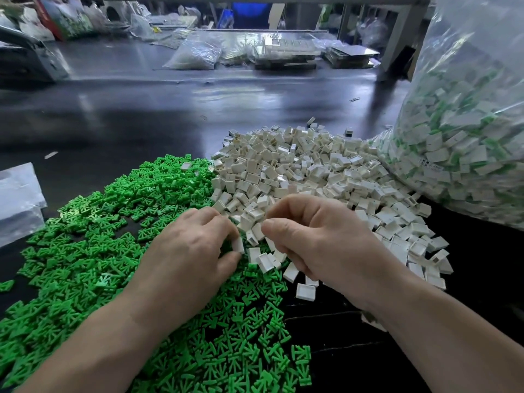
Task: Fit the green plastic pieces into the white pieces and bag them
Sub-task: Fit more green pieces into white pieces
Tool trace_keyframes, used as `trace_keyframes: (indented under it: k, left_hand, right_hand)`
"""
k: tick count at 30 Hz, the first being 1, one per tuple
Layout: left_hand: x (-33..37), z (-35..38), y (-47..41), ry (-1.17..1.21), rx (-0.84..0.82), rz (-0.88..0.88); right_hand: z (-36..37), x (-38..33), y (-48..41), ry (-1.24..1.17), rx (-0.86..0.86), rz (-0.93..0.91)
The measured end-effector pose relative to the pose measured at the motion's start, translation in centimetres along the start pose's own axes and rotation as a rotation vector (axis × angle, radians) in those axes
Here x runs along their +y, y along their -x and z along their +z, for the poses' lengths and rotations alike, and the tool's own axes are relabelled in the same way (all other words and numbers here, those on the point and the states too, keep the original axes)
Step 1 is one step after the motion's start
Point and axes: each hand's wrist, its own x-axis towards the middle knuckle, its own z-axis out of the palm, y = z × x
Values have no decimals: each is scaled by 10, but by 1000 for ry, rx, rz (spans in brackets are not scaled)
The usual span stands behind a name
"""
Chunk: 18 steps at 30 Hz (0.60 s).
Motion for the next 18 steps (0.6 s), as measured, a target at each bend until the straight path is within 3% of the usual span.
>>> trace_keyframes:
  k: [5, 9, 14, 18]
  left_hand:
    - [3, -8, 3, 308, 168, -82]
    - [14, -11, 6, 444, 257, -6]
    - [9, -16, 8, 434, 212, 4]
    - [-1, -17, 9, 238, 52, -5]
  right_hand:
    - [3, -1, -1, 10, 11, 11]
    - [11, -2, 1, -89, -95, 47]
    - [8, -5, 0, -281, -55, 48]
    - [2, -5, -4, -442, -25, 69]
